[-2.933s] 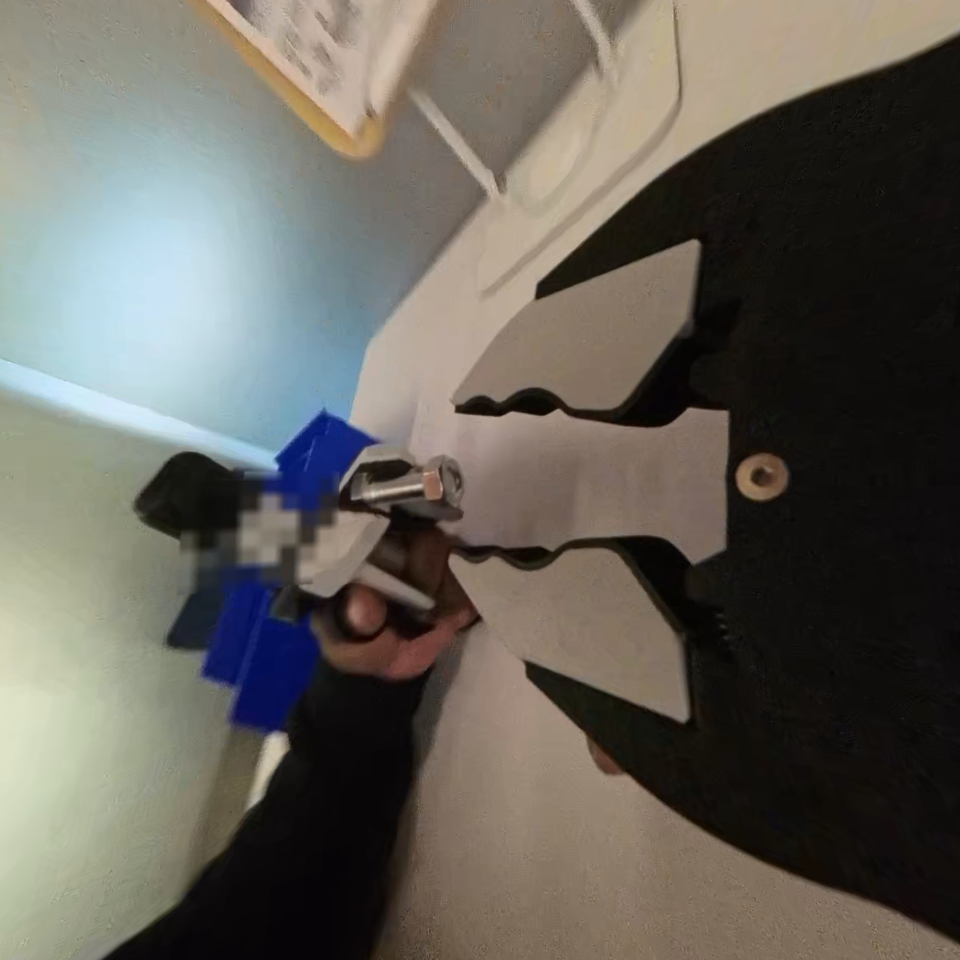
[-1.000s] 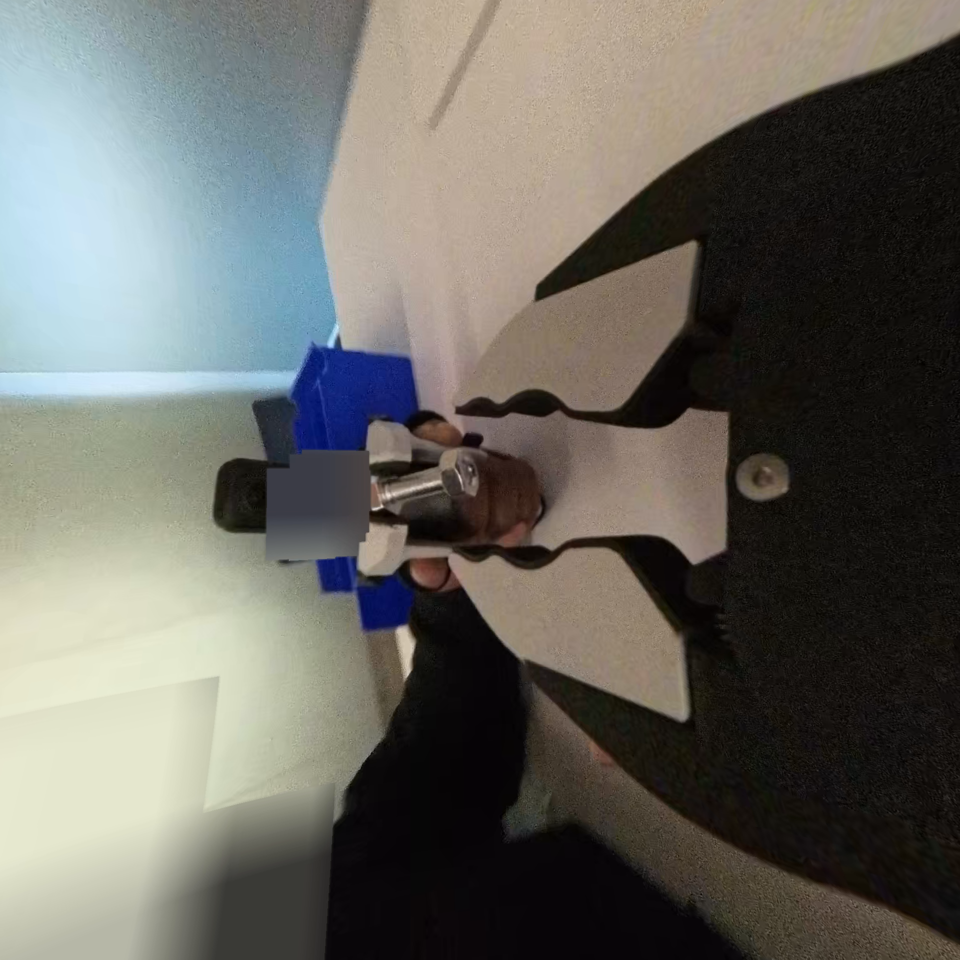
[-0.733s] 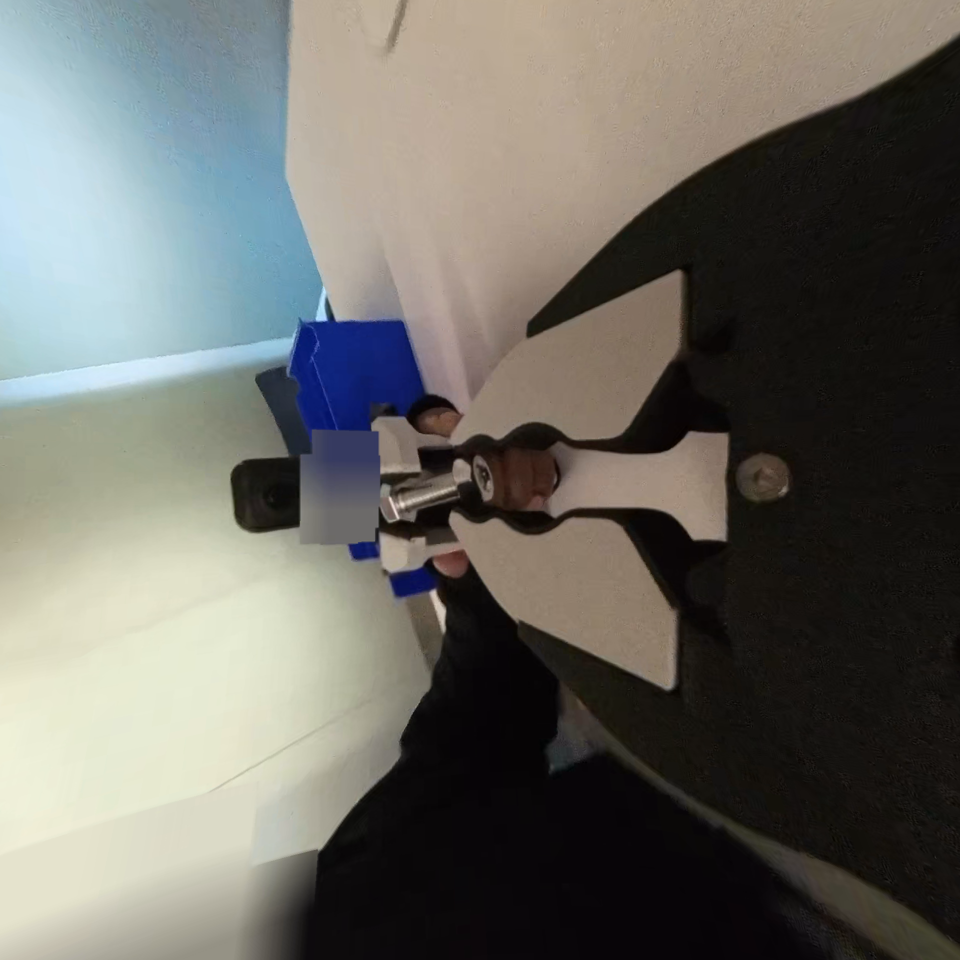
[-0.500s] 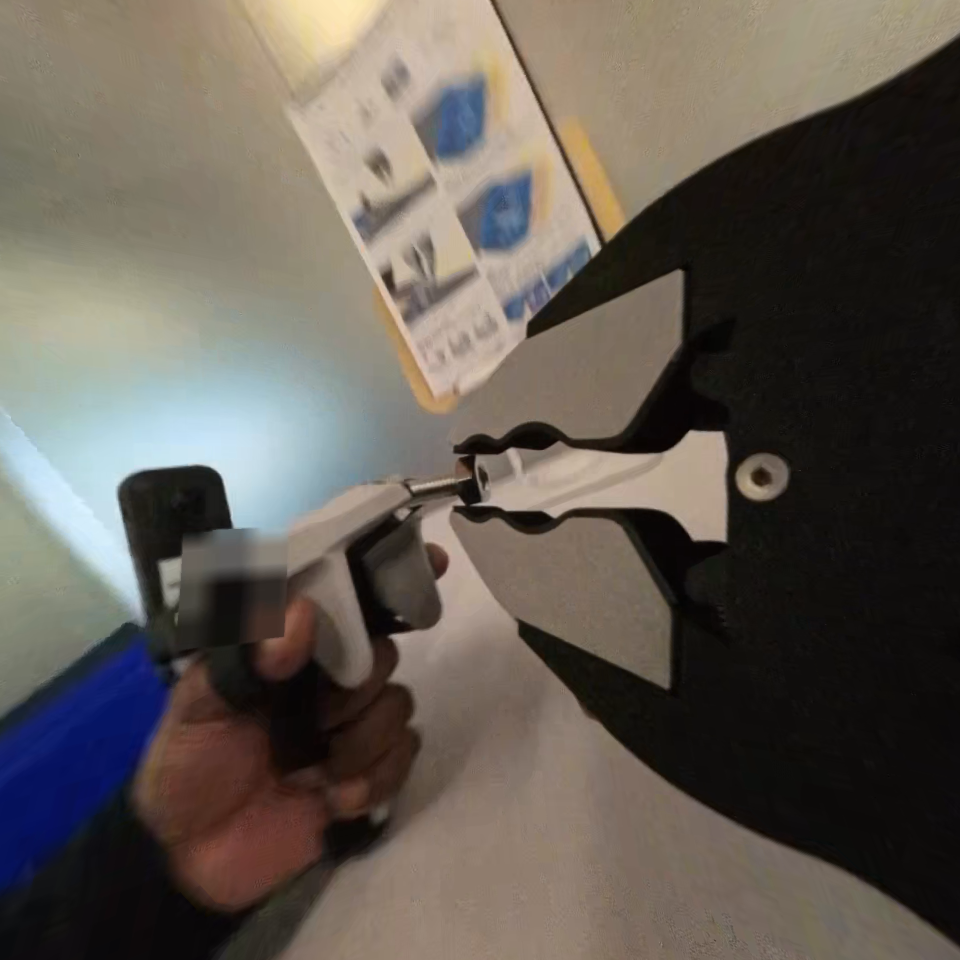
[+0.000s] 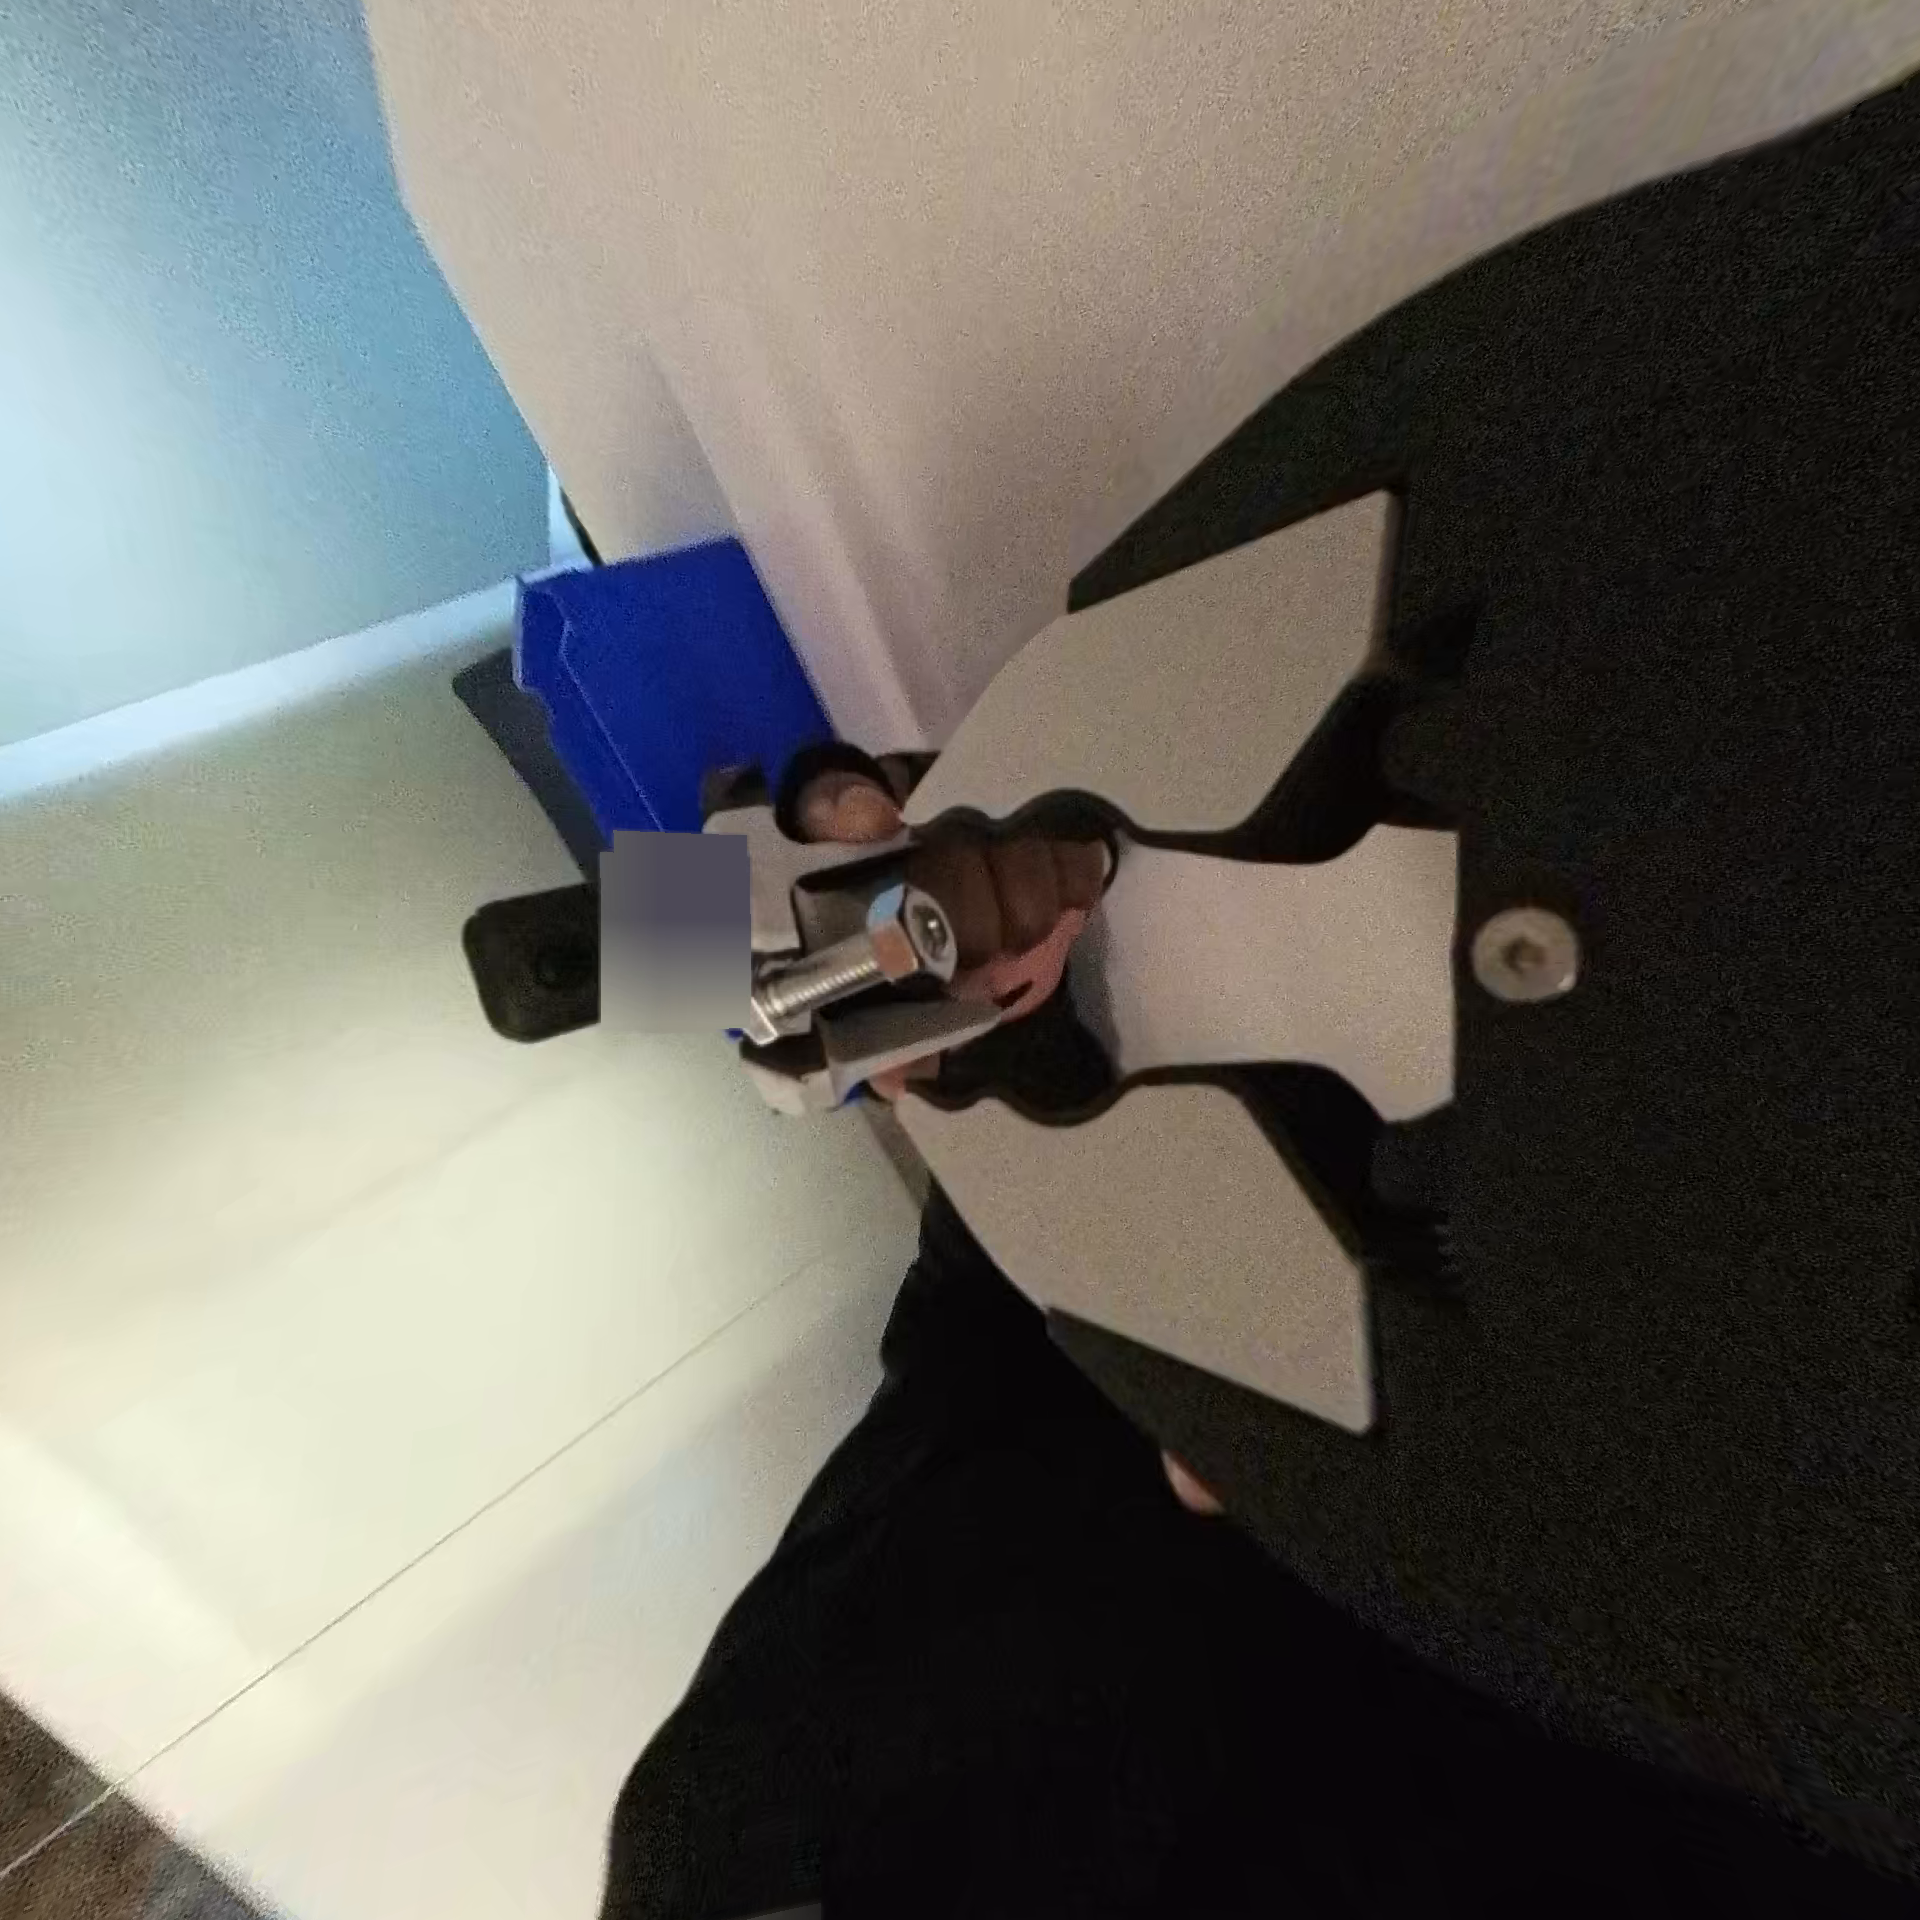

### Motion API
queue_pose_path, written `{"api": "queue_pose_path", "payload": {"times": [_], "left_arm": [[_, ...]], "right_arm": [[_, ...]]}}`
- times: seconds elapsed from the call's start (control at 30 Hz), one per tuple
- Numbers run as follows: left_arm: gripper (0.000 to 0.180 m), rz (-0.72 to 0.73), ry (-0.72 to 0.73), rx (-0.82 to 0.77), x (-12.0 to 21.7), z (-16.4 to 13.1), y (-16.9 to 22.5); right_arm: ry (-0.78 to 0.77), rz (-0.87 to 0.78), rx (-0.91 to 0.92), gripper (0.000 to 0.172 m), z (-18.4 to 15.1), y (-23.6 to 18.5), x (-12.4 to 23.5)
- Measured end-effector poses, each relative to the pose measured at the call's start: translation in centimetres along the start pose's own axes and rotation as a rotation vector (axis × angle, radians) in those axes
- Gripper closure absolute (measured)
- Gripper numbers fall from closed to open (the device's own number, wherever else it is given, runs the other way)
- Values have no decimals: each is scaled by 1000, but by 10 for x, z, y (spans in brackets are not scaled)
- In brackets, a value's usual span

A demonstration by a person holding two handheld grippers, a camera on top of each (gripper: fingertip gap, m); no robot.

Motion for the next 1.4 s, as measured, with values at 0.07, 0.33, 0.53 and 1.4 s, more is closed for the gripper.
{"api": "queue_pose_path", "payload": {"times": [0.07, 0.33, 0.53, 1.4], "left_arm": [[162, -20, 5, 0, 0, 0, 3], [162, 40, -42, 7, -4, -5, -5], [162, 51, -71, 16, -6, -9, -5], [162, 58, -84, 35, -4, -10, -7]], "right_arm": [[35, 42, -90, 139, 0, 0, -1], [-157, -322, 689, 154, 13, 3, 8], [-632, -660, 1679, 154, 3, 4, 12], [-350, -460, 1059, 154, 11, 3, 12]]}}
Point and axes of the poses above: each gripper's, where its closed fingertips meet, x back along the fingers, z out of its top, y = z × x across the jaws, the point moved 1 cm from there along x, back along the fingers, and after that the axes turned 14 degrees about z, right-handed, at the moved point
